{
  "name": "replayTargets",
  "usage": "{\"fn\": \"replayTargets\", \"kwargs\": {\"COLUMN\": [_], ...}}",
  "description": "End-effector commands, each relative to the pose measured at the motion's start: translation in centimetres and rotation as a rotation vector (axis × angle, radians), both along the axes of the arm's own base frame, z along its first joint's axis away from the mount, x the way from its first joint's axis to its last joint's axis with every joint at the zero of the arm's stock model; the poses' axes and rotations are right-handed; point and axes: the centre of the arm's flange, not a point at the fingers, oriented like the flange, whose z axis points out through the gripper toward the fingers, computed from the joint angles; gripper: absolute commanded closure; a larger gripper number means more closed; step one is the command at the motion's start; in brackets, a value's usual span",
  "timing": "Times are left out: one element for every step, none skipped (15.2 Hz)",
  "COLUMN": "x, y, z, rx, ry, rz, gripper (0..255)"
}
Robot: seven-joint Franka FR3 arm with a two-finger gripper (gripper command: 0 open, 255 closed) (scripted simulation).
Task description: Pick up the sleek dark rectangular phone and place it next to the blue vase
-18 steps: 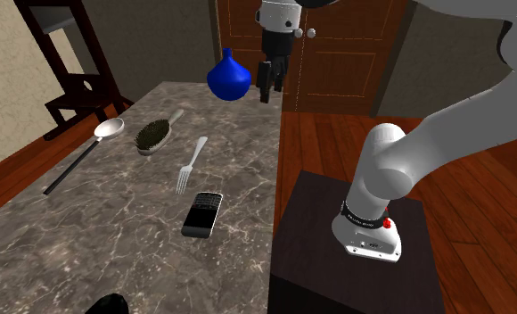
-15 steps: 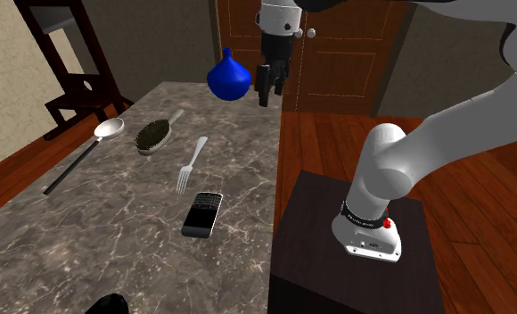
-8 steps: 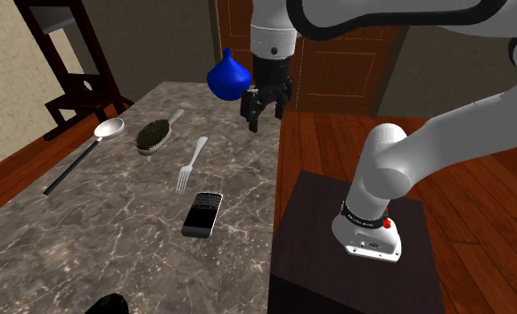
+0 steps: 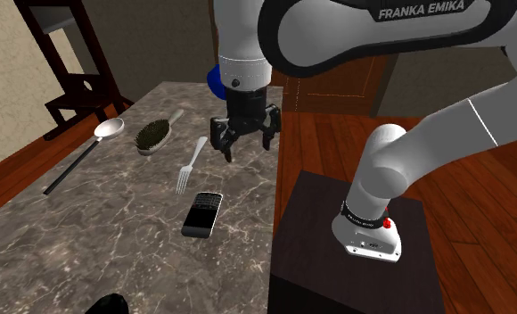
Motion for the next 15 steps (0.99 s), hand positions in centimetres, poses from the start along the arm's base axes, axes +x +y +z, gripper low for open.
{"fn": "replayTargets", "kwargs": {"x": [0.7,1.2,1.7,2.3,2.9,3.5,4.2,5.0,5.7,5.8,5.8,5.8,5.8,5.8,5.8], "y": [2.6,3.8,5.0,6.2,7.4,8.5,9.6,10.7,11.7,11.8,11.8,11.8,11.8,11.8,11.7], "z": [-0.9,-1.3,-1.7,-2.1,-2.5,-2.9,-3.3,-3.7,-4.1,-4.1,-4.6,-5.1,-5.7,-6.2,-6.7], "rx": [-0.001,-0.003,-0.004,-0.005,-0.006,-0.008,-0.009,-0.01,-0.012,-0.012,-0.012,-0.012,-0.012,-0.012,-0.012], "ry": [0.006,0.009,0.012,0.015,0.018,0.021,0.024,0.027,0.03,0.03,0.03,0.03,0.03,0.03,0.03], "rz": [-0.088,-0.128,-0.168,-0.208,-0.249,-0.289,-0.329,-0.369,-0.409,-0.413,-0.413,-0.413,-0.413,-0.413,-0.413], "gripper": [0,0,0,0,0,0,0,0,0,0,0,0,0,0,0]}}
